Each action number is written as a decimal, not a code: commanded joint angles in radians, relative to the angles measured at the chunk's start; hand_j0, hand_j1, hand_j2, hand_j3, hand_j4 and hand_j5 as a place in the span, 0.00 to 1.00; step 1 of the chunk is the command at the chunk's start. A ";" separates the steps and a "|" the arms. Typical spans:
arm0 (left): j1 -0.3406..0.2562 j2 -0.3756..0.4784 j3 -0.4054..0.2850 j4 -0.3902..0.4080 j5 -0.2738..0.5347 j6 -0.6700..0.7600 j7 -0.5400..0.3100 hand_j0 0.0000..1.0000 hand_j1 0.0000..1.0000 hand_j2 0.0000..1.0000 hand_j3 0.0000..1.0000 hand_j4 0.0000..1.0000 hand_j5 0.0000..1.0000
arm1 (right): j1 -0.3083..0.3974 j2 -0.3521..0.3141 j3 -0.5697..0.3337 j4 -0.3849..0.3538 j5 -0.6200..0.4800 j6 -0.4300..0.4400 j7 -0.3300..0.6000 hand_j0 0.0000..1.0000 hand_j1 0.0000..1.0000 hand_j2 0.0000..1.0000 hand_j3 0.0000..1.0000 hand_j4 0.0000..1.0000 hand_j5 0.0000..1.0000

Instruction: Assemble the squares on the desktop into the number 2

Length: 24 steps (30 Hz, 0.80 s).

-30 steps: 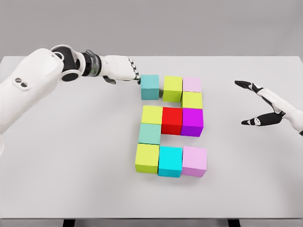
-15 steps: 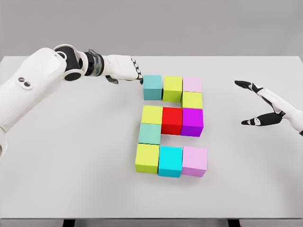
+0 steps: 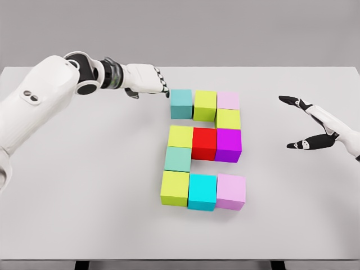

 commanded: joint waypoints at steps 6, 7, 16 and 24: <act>-0.003 -0.011 0.003 0.007 0.003 0.001 0.000 0.84 0.84 0.84 0.84 0.84 0.84 | 0.000 -0.001 0.000 -0.002 -0.008 0.002 -0.001 1.00 1.00 1.00 1.00 1.00 1.00; -0.003 -0.016 0.003 0.007 0.003 0.001 0.000 0.84 0.84 0.84 0.84 0.84 0.84 | 0.000 -0.001 0.000 -0.002 -0.008 0.002 -0.001 1.00 1.00 1.00 1.00 1.00 1.00; -0.003 -0.016 0.013 0.028 0.003 0.001 0.000 0.84 0.84 0.84 0.84 0.84 0.84 | 0.000 -0.001 0.000 -0.002 -0.010 0.002 -0.001 1.00 1.00 1.00 1.00 1.00 1.00; -0.008 0.182 0.052 -0.070 0.144 0.001 0.002 1.00 1.00 1.00 1.00 1.00 1.00 | 0.000 0.000 0.000 -0.005 -0.008 0.002 -0.001 1.00 1.00 1.00 1.00 1.00 1.00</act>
